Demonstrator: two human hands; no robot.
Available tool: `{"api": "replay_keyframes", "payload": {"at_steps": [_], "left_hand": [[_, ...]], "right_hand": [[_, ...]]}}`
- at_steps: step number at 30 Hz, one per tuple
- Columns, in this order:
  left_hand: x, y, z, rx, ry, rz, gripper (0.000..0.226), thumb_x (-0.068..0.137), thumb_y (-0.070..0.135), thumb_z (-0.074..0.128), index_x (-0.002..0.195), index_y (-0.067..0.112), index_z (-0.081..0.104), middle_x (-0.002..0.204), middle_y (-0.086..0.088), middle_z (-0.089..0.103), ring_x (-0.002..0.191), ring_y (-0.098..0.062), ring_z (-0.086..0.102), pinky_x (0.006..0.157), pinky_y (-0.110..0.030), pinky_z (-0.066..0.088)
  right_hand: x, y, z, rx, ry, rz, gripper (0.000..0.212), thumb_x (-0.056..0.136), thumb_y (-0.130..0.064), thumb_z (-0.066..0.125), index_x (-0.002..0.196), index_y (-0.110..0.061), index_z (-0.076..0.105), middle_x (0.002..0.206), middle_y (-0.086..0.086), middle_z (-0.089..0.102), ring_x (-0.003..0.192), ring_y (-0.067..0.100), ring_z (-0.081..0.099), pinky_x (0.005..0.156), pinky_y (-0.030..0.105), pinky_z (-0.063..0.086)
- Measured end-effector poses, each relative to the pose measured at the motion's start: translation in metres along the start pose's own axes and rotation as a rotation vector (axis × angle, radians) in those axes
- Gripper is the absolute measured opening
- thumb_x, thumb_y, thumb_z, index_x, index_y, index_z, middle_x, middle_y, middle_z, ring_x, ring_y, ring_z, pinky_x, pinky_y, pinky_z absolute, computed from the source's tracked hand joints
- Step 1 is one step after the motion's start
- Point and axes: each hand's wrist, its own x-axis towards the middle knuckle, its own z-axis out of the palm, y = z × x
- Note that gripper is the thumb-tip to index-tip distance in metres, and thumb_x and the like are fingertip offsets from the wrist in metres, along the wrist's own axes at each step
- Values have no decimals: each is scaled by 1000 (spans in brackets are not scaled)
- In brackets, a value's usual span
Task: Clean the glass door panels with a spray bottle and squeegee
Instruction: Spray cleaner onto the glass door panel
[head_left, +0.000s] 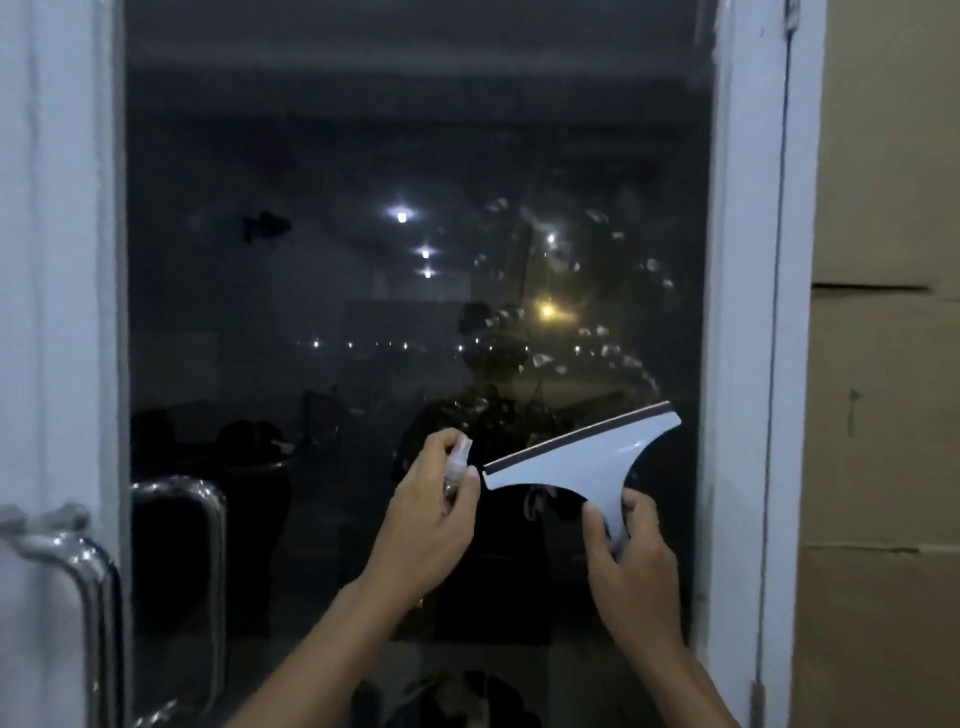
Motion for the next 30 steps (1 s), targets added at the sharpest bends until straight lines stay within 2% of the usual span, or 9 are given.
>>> {"api": "replay_keyframes", "payload": {"at_steps": [3, 8, 10, 12, 14, 18, 24, 26, 30], "left_hand": [[37, 4, -28, 12, 104, 107, 21, 100, 32, 50, 120, 38, 49, 82, 13, 58, 68, -6, 59, 62, -18, 47], [97, 17, -70, 202, 214, 187, 32, 102, 44, 42, 133, 39, 45, 80, 16, 58, 67, -3, 58, 60, -31, 50], [114, 20, -82, 254, 216, 208, 36, 103, 44, 39, 138, 39, 41, 78, 15, 57, 65, -3, 56, 58, -30, 49], [128, 21, -89, 274, 206, 223, 36, 103, 41, 39, 139, 35, 40, 70, 11, 55, 57, -4, 53, 52, -29, 44], [139, 23, -94, 286, 206, 243, 36, 104, 37, 39, 140, 36, 39, 65, 9, 52, 51, -4, 49, 50, -25, 38], [160, 27, -101, 261, 186, 272, 37, 104, 32, 40, 140, 39, 41, 60, 6, 50, 48, -7, 46, 50, -24, 39], [186, 31, -100, 276, 187, 212, 34, 103, 33, 42, 135, 40, 44, 61, 14, 47, 46, -3, 47, 52, -27, 41], [193, 31, -99, 286, 172, 214, 32, 103, 32, 42, 134, 40, 43, 61, 7, 54, 46, -8, 50, 48, -30, 45], [206, 32, -96, 257, 211, 194, 31, 103, 31, 41, 132, 40, 44, 63, -1, 57, 46, -11, 49, 46, -27, 42]], "right_hand": [[19, -10, 14, -3, 67, -92, 37, 90, -57, 43, 110, -26, 47, 74, -16, 48, 62, 1, 49, 58, 14, 38], [54, -24, 37, -47, 35, -198, 10, 97, -43, 42, 89, -40, 36, 77, -4, 47, 64, 10, 47, 50, 20, 39], [64, -28, 45, -74, -17, -233, 31, 98, -24, 51, 90, -48, 33, 81, -4, 45, 67, 12, 47, 50, 25, 44], [70, -30, 48, -110, -46, -272, 46, 90, -14, 65, 94, -43, 31, 94, -10, 42, 79, 10, 49, 59, 29, 51], [75, -34, 50, -191, -34, -315, 61, 79, -19, 79, 109, -34, 28, 113, -13, 34, 92, 4, 47, 74, 24, 51], [87, -32, 52, -323, -36, -283, 84, 71, -25, 86, 128, -20, 24, 141, 1, 24, 97, 12, 50, 87, 35, 50], [112, -21, 56, -473, -93, -239, 98, 66, -34, 89, 134, -11, 24, 133, 9, 36, 57, 0, 42, 57, 11, 32], [116, -19, 54, -484, -114, -223, 97, 68, -37, 87, 135, -12, 22, 135, 10, 38, 51, 4, 46, 47, 11, 32], [118, -19, 49, -517, -135, -239, 82, 70, -43, 84, 119, -27, 19, 155, 7, 14, 52, 9, 52, 49, 18, 44]]}}
